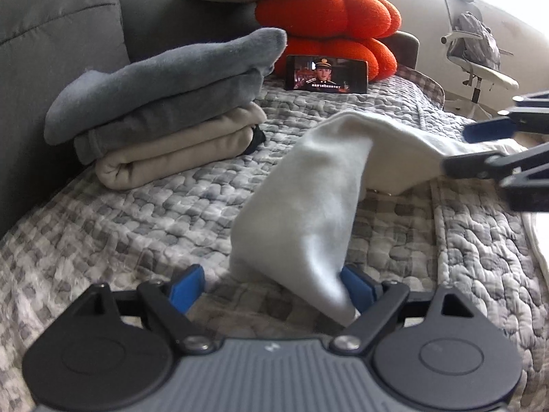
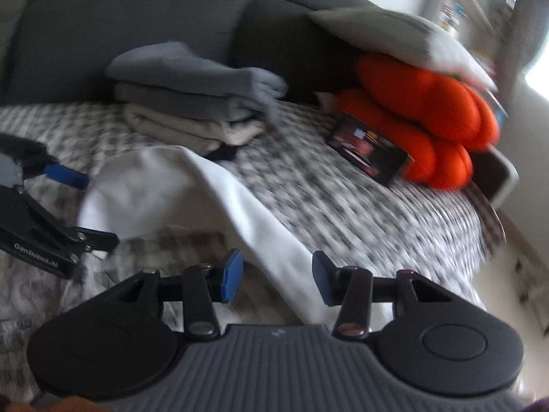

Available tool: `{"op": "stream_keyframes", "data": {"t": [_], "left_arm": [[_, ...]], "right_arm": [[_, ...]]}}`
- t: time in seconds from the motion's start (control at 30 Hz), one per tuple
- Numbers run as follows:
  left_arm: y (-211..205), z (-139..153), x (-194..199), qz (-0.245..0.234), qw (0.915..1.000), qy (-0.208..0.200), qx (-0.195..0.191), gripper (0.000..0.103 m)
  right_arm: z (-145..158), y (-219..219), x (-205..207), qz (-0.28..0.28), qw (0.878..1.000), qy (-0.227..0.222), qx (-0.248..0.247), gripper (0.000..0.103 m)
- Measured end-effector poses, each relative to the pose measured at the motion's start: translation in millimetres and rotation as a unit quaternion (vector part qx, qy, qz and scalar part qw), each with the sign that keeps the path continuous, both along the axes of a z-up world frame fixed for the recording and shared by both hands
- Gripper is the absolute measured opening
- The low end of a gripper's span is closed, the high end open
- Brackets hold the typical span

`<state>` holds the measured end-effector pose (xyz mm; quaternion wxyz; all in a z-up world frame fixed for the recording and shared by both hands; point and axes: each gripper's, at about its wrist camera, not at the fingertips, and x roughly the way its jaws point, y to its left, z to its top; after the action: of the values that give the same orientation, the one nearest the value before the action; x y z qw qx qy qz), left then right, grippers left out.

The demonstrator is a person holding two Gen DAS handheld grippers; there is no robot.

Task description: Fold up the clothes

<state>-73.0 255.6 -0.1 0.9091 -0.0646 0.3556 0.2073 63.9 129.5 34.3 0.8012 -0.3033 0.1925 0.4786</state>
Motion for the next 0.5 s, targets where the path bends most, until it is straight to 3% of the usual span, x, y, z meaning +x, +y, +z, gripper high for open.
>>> {"op": "stream_keyframes", "data": {"t": [0.03, 0.13, 0.17, 0.23, 0.37, 0.5], "left_arm": [[1, 0, -1, 0.001, 1.0, 0.001, -0.005, 0.088], [3, 2, -5, 0.001, 0.9999, -0.002, -0.014, 0.088], [4, 2, -7, 0.002, 0.9999, -0.004, -0.017, 0.088], [8, 3, -11, 0.007, 0.9996, -0.007, -0.028, 0.088], [21, 7, -27, 0.026, 0.9962, -0.023, -0.079, 0.088], [43, 14, -55, 0.061, 0.9835, -0.067, -0.156, 0.088]], "right_arm": [[-2, 8, -4, 0.008, 1.0, -0.01, -0.008, 0.058], [-11, 21, -7, 0.021, 0.999, -0.025, -0.015, 0.059], [-14, 25, -8, 0.025, 0.999, -0.029, -0.018, 0.056], [-18, 29, -12, 0.034, 0.998, -0.04, -0.019, 0.016], [-16, 4, -41, 0.075, 0.993, -0.088, 0.002, 0.008], [-32, -29, -67, 0.12, 0.985, -0.118, -0.046, 0.006]]}}
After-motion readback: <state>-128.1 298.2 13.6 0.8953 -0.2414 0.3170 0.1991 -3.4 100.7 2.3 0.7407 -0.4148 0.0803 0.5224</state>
